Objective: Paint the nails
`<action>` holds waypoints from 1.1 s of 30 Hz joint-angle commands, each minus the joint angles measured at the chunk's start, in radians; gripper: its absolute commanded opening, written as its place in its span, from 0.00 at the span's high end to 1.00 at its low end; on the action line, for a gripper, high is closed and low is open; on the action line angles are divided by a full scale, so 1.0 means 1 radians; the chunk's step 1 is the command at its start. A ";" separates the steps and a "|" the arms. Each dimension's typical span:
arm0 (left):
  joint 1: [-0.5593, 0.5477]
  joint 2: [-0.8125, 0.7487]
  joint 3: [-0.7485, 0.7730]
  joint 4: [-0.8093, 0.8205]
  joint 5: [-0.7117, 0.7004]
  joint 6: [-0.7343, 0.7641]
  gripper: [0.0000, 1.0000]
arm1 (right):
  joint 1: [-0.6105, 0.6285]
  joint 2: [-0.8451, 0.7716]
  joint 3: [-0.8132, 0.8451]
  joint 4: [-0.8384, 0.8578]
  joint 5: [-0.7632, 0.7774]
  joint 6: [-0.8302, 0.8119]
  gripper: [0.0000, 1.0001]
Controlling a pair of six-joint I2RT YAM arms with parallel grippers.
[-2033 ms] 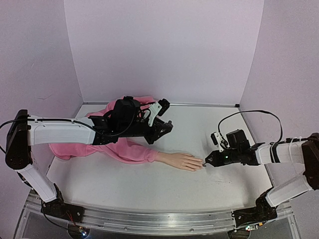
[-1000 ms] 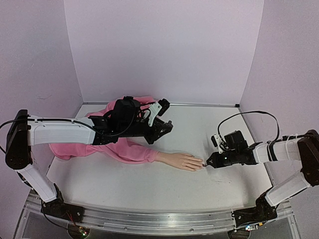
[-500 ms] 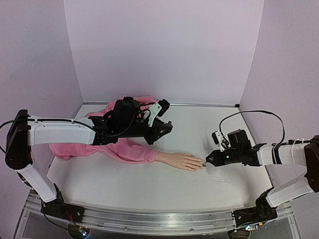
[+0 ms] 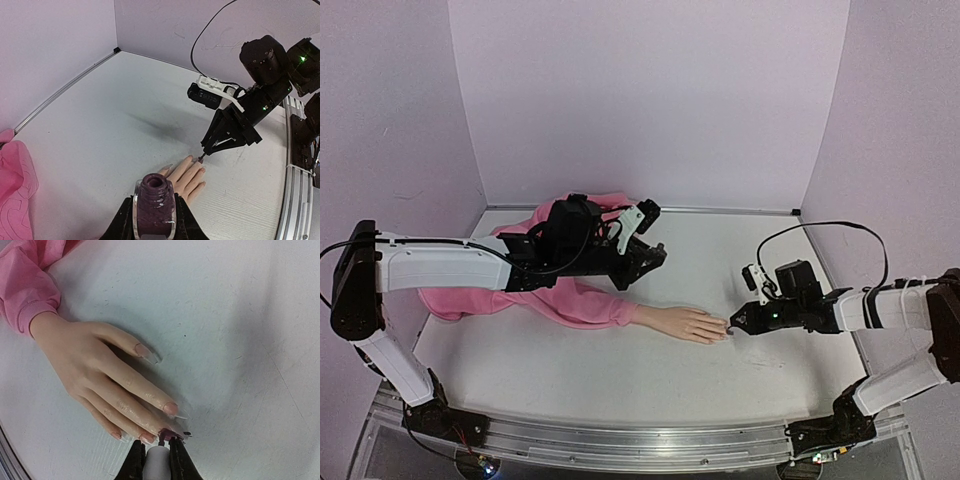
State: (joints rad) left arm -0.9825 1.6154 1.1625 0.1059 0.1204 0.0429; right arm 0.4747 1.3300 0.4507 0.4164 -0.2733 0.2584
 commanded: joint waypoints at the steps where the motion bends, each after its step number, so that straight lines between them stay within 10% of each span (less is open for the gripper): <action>1: 0.004 -0.052 0.008 0.055 -0.004 -0.011 1.00 | 0.006 0.013 0.010 0.021 -0.012 -0.009 1.00; 33: 0.004 -0.059 0.006 0.054 -0.002 -0.005 1.00 | 0.006 0.069 0.062 -0.080 0.088 0.025 1.00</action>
State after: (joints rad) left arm -0.9825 1.6146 1.1625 0.1059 0.1204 0.0433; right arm 0.4751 1.3891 0.4744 0.3656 -0.2016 0.2768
